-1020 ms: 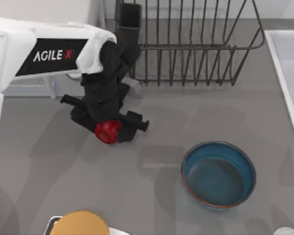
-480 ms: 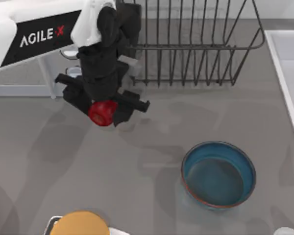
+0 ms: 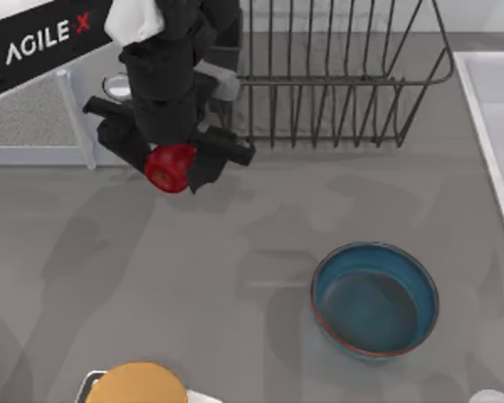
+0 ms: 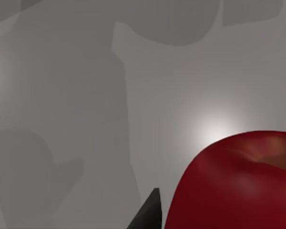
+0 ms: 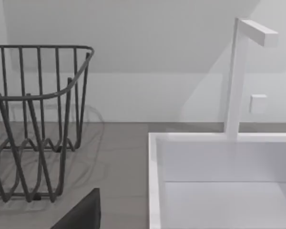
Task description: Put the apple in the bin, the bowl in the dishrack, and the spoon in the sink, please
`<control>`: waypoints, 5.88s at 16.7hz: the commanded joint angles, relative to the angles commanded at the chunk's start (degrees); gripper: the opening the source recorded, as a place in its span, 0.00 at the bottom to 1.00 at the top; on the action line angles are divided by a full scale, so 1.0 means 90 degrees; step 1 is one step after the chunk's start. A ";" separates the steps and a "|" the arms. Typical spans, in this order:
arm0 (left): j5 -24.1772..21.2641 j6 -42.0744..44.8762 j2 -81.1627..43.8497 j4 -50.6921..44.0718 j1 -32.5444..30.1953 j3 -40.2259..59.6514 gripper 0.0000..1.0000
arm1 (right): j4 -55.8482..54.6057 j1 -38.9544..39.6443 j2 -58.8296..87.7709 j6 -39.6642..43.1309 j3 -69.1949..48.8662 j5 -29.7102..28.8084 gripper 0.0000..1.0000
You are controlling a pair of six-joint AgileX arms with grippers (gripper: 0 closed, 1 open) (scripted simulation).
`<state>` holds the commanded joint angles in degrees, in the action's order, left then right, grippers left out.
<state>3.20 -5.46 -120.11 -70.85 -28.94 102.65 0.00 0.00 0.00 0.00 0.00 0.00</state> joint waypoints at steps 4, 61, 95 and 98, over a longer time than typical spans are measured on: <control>0.0140 0.0367 -0.0007 -0.0048 -0.0048 -0.0006 0.00 | 0.0000 0.0000 0.0000 0.0000 0.0000 0.0000 1.00; 0.2510 2.1027 0.3479 0.0681 0.3862 -0.5054 0.38 | 0.0000 0.0000 0.0000 0.0000 0.0000 0.0000 1.00; 0.0551 1.2267 0.7831 0.4224 0.3913 -0.6858 1.00 | 0.0000 0.0000 0.0000 0.0000 0.0000 0.0000 1.00; 0.0193 0.9231 0.9071 0.5131 0.3835 -0.7773 1.00 | 0.0000 0.0000 0.0000 0.0000 0.0000 0.0000 1.00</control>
<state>4.93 77.62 -38.47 -24.67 5.58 32.70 0.00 0.00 0.00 0.00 0.00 0.00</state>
